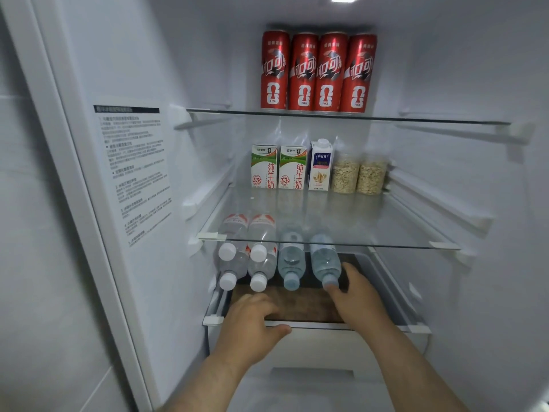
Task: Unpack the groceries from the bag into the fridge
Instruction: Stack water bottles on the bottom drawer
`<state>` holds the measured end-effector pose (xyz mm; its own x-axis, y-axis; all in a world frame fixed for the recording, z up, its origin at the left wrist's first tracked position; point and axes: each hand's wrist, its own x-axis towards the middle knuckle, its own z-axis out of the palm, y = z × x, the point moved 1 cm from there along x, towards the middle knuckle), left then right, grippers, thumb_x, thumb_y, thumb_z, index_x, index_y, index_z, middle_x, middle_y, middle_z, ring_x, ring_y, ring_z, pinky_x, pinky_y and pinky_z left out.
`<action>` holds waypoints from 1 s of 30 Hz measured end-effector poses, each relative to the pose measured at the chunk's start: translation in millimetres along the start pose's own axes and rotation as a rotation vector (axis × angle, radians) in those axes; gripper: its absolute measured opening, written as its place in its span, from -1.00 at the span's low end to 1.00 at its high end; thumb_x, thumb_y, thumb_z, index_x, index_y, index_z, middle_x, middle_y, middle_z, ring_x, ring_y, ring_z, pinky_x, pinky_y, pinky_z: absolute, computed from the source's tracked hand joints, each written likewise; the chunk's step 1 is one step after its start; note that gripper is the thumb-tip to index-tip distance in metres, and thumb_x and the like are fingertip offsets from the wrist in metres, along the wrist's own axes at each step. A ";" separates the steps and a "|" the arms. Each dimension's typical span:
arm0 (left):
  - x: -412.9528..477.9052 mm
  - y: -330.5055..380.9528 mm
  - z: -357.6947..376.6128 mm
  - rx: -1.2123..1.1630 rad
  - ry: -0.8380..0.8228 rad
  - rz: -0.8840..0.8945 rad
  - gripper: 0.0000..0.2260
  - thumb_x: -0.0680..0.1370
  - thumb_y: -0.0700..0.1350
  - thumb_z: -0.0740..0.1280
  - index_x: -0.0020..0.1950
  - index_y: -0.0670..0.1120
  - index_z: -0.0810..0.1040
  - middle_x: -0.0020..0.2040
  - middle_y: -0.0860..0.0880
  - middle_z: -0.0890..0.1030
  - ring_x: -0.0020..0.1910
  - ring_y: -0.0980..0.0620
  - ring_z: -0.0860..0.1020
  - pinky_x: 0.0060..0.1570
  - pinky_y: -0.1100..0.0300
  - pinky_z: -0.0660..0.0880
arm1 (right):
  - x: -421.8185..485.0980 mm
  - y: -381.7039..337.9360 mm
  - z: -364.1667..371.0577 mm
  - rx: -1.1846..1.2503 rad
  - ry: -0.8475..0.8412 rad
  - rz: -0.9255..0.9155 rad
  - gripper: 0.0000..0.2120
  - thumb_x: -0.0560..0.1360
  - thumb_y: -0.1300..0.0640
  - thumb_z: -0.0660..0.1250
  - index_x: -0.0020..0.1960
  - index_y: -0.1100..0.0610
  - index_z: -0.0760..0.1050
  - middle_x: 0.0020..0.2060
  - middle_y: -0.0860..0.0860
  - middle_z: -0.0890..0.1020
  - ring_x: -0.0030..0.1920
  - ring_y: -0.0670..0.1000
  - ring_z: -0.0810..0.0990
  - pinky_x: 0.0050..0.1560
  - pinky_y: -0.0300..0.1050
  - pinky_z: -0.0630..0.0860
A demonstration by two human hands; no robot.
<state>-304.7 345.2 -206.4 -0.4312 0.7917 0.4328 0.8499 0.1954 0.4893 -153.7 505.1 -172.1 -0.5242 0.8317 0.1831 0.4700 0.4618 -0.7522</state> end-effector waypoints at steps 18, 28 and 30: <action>2.0 -3.6 -1.3 0.009 0.003 0.023 -0.66 0.39 0.25 0.44 0.05 0.09 0.66 -0.01 0.23 0.57 0.02 0.21 0.43 0.08 0.31 0.41 | 4.2 -11.0 4.6 0.018 -0.070 -0.011 -0.61 0.53 -0.01 0.34 0.32 -0.08 0.36 0.07 -0.10 0.56 0.00 -0.09 0.51 -0.04 -0.14 0.44; 0.7 -3.0 -1.4 -0.004 0.002 0.012 -0.69 0.38 0.23 0.47 0.01 0.10 0.66 -0.06 0.25 0.56 -0.01 0.22 0.44 0.03 0.32 0.43 | -34.9 15.0 -3.3 -0.178 0.023 -0.033 -0.60 0.57 0.01 0.30 0.38 0.06 0.43 0.20 -0.03 0.52 0.27 0.03 0.49 0.17 -0.17 0.42; 0.9 -2.1 -1.9 0.006 -0.004 0.010 -0.70 0.38 0.23 0.47 0.00 0.09 0.66 -0.06 0.24 0.56 -0.02 0.21 0.44 0.01 0.32 0.42 | -46.7 23.7 -1.3 -0.198 0.048 -0.132 -0.75 0.52 0.04 0.34 0.19 0.02 0.56 0.09 -0.09 0.55 0.16 -0.03 0.55 0.10 -0.20 0.47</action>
<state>-307.5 344.4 -205.6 -0.4216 0.7961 0.4341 0.8560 0.1913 0.4803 -117.2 477.6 -197.6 -0.5583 0.7717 0.3046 0.5321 0.6147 -0.5822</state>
